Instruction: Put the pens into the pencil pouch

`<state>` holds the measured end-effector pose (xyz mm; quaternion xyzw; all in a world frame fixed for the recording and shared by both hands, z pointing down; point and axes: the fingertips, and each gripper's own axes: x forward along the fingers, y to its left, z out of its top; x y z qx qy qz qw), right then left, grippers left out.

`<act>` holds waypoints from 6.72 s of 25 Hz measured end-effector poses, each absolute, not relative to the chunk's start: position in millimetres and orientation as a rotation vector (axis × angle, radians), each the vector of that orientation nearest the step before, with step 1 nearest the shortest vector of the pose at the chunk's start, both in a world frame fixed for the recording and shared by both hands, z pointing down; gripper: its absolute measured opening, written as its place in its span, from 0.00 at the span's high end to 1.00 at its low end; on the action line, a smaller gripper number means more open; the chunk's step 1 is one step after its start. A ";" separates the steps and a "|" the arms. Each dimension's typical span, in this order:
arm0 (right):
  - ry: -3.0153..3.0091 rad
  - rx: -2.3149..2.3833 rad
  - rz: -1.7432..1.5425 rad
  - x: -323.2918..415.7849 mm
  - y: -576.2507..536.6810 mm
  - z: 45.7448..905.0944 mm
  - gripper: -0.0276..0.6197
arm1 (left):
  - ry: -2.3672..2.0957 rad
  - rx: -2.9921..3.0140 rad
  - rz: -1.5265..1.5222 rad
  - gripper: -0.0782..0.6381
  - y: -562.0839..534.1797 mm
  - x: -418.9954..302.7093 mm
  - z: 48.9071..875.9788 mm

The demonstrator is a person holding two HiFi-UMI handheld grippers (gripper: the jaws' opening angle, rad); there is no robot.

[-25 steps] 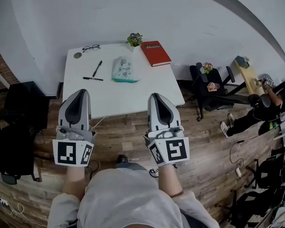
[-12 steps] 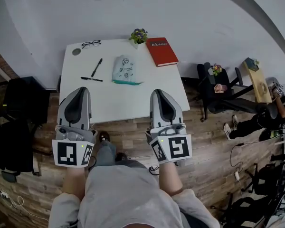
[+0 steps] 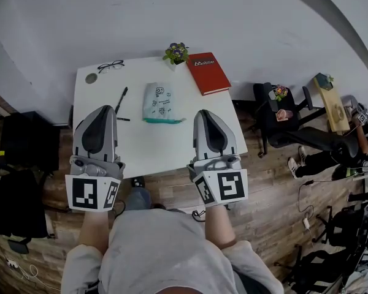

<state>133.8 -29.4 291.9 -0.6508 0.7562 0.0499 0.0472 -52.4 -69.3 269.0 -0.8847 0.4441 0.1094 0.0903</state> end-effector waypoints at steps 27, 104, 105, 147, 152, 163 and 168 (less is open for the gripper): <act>2.429 -2.370 -0.496 170.2 -158.6 480.7 0.90 | 0.998 -2.942 0.156 0.86 -239.8 15.0 335.7; 2.602 -1.577 -0.539 63.2 -182.3 397.4 0.90 | 1.140 -3.149 -0.466 0.85 -306.4 -71.5 450.0; 2.592 -1.586 -0.539 64.3 -184.2 396.6 0.90 | 1.127 -3.169 -0.518 0.85 -313.8 -66.7 461.7; 2.491 -1.682 -0.622 102.0 -210.8 417.8 0.90 | 1.122 -3.198 -1.223 0.79 -380.3 0.3 604.5; 2.551 -1.622 -0.621 99.1 -216.3 417.7 0.90 | 1.170 -3.264 -0.858 0.79 -374.5 -7.6 542.0; 2.626 -1.488 -0.629 93.9 -226.0 414.6 0.90 | 1.247 -3.136 -0.091 0.79 -334.4 -31.7 404.6; 2.659 -1.422 -0.633 90.9 -224.4 412.7 0.90 | 1.231 -3.016 0.215 0.79 -309.6 -38.2 345.3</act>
